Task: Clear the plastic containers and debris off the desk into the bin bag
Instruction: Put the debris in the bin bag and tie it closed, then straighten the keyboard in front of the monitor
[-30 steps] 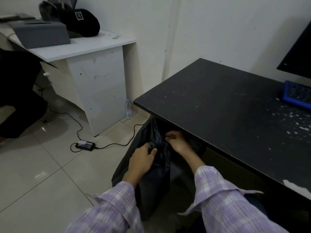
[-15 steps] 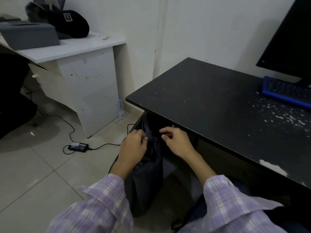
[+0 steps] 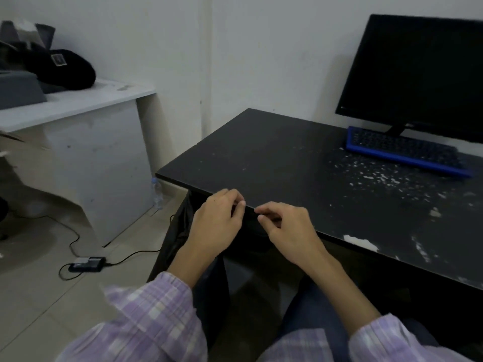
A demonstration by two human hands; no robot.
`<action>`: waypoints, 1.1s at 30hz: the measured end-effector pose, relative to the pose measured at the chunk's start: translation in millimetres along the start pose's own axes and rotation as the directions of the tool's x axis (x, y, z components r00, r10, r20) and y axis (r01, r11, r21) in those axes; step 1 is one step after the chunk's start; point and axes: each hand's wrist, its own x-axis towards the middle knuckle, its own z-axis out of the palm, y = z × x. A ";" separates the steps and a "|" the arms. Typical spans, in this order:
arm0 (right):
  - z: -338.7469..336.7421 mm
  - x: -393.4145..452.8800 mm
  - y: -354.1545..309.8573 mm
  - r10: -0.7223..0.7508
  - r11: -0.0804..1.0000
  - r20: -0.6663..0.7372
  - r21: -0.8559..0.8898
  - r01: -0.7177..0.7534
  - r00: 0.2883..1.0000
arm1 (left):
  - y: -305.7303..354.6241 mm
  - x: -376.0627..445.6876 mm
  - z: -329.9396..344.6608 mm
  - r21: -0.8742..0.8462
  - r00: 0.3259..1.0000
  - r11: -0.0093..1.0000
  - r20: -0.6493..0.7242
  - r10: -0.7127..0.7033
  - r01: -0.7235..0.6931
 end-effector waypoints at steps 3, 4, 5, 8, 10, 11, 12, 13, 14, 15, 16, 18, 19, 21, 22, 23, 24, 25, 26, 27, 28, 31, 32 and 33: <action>-31.9 -5.4 19.2 0.051 0.997 -0.062 -0.057 -0.055 0.997 | 30.9 13.2 11.8 -0.050 0.996 0.996 0.043 0.078 -0.075; -43.2 -6.2 26.6 0.072 0.994 -0.081 -0.072 -0.078 0.994 | 40.8 18.5 18.1 -0.071 0.993 0.993 0.059 0.099 -0.095; -54.6 -6.1 34.1 0.092 0.991 -0.097 -0.088 -0.100 0.991 | 50.5 24.8 25.6 -0.085 0.991 0.991 0.077 0.111 -0.104; -84.3 -4.9 58.9 0.160 0.975 -0.151 -0.127 -0.180 0.975 | 77.2 43.2 52.1 -0.100 0.981 0.990 0.155 0.118 -0.103; -101.3 -2.7 75.9 0.198 0.963 -0.183 -0.147 -0.226 0.963 | 93.3 57.1 68.6 -0.111 0.973 0.989 0.199 0.117 -0.097; -109.9 -1.9 84.2 0.222 0.955 -0.195 -0.154 -0.253 0.955 | 101.5 64.6 76.5 -0.123 0.968 0.988 0.219 0.121 -0.095; -117.7 -1.0 92.8 0.245 0.947 -0.207 -0.156 -0.279 0.947 | 108.3 71.8 84.0 -0.133 0.963 0.986 0.239 0.127 -0.097; -127.1 0.2 102.3 0.272 0.938 -0.221 -0.155 -0.309 0.937 | 116.5 80.6 92.9 -0.140 0.956 0.985 0.258 0.137 -0.104; -134.3 1.6 110.7 0.298 0.929 -0.228 -0.154 -0.337 0.927 | 123.3 88.1 99.7 -0.142 0.951 0.985 0.277 0.139 -0.102; -141.3 3.1 119.4 0.321 0.920 -0.233 -0.153 -0.361 0.918 | 130.0 96.0 106.5 -0.144 0.946 0.984 0.290 0.143 -0.105; -148.5 4.7 128.5 0.341 0.911 -0.238 -0.152 -0.382 0.909 | 136.6 104.3 113.6 -0.147 0.943 0.984 0.300 0.142 -0.102; -164.2 9.2 146.2 0.375 0.893 -0.253 -0.159 -0.421 0.892 | 150.7 123.6 128.2 -0.155 0.935 0.982 0.319 0.152 -0.107; -167.8 11.1 152.9 0.384 0.888 -0.256 -0.161 -0.431 0.887 | 153.0 130.5 132.9 -0.160 0.932 0.981 0.328 0.154 -0.106; -187.9 18.9 173.9 0.410 0.874 -0.271 -0.154 -0.460 0.871 | 168.7 155.0 151.5 -0.167 0.925 0.978 0.338 0.176 -0.125; -194.0 23.3 181.2 0.417 0.869 -0.273 -0.160 -0.468 0.867 | 172.8 164.0 157.3 -0.165 0.923 0.978 0.340 0.180 -0.130; -202.9 29.3 191.5 0.426 0.863 -0.283 -0.158 -0.480 0.859 | 179.3 176.2 166.1 -0.167 0.920 0.977 0.345 0.184 -0.133; -213.5 36.1 203.8 0.434 0.857 -0.292 -0.159 -0.491 0.852 | 186.8 190.1 178.0 -0.165 0.918 0.977 0.350 0.186 -0.135; -221.7 43.5 214.1 0.436 0.854 -0.294 -0.163 -0.494 0.850 | 191.7 202.2 187.6 -0.161 0.915 0.978 0.359 0.181 -0.130; -226.3 49.7 221.2 0.438 0.851 -0.293 -0.170 -0.497 0.850 | 193.2 210.2 194.1 -0.155 0.913 0.980 0.370 0.172 -0.121; -234.6 58.6 231.6 0.440 0.847 -0.296 -0.175 -0.501 0.848 | 197.7 222.4 204.0 -0.153 0.910 0.982 0.382 0.162 -0.110; -241.0 66.7 241.7 0.444 0.843 -0.294 -0.181 -0.506 0.846 | 200.4 232.2 212.4 -0.151 0.906 0.984 0.395 0.150 -0.097; -260.9 95.9 272.6 0.454 0.830 -0.292 -0.205 -0.519 0.842 | 207.5 262.8 237.9 -0.123 0.901 0.990 0.419 0.109 -0.062; -265.9 104.7 280.4 0.455 0.829 -0.295 -0.205 -0.521 0.840 | 208.3 269.9 243.7 -0.112 0.903 0.992 0.419 0.095 -0.053; -271.5 114.6 289.5 0.458 0.826 -0.301 -0.203 -0.525 0.836 | 209.2 278.1 251.3 -0.102 0.906 0.994 0.415 0.085 -0.046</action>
